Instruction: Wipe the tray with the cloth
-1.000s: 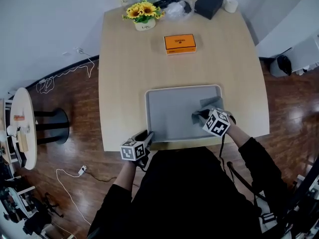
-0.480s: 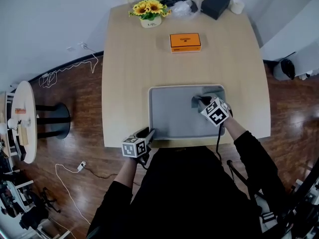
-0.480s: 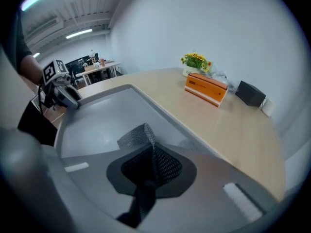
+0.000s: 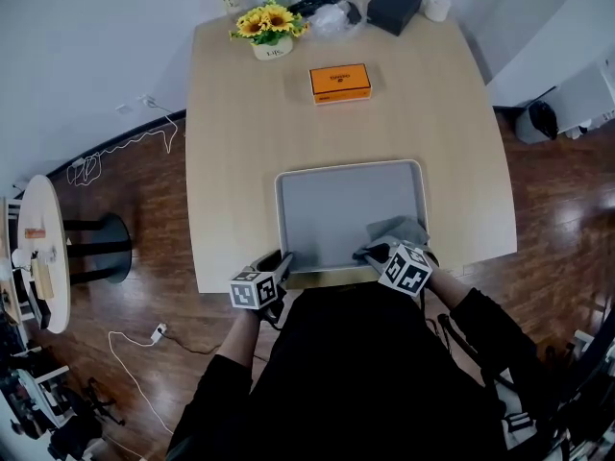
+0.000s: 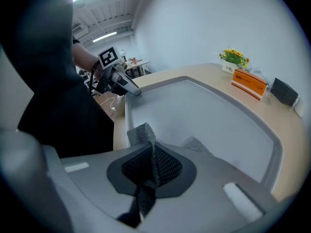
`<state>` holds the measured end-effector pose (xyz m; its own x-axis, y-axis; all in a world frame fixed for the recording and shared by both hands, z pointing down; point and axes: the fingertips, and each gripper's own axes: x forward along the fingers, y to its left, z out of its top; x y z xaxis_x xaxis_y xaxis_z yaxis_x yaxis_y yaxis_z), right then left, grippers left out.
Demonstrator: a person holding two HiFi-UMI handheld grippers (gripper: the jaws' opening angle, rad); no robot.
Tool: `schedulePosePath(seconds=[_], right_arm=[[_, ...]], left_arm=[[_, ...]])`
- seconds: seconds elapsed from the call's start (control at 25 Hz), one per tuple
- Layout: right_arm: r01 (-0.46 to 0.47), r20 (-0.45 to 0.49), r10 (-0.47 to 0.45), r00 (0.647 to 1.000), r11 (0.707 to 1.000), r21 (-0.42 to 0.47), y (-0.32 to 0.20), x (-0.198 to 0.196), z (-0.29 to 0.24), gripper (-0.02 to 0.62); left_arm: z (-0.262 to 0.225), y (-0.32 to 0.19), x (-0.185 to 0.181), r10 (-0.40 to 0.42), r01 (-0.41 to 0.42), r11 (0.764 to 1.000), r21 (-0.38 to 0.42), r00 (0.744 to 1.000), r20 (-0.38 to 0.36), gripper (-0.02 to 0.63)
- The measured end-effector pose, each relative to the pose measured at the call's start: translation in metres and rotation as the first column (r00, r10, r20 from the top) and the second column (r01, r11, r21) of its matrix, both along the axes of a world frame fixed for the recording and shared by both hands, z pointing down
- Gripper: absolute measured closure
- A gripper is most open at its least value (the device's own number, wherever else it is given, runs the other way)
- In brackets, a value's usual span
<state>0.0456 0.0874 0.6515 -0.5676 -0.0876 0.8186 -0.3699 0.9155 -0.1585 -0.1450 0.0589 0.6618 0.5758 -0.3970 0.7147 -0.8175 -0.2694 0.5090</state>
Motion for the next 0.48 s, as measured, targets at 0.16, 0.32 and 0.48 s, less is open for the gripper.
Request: schedulePosePath(seconds=[0.16,0.32,0.48], right_arm=[[0.033,0.016,-0.034,0.999,0.999,0.031,-0.039,-0.007,0.006,0.591],[-0.018,0.031,0.016,0.999,0.998,0.068,-0.107,-0.029,0.002,0.591],[-0.016,0.020,0.014,1.000,0.995,0.099,-0.159,-0.049,-0.001,0.591]], left_arm=[[0.006,-0.004,0.005,-0.007,0.007,1.000,0.006,1.000,0.003,0.474],[0.002,-0.003,0.007,-0.010,0.010,1.000,0.007,1.000,-0.001,0.474],[-0.001,0.000,0.004,-0.011,0.011,1.000,0.007,1.000,-0.004,0.474]])
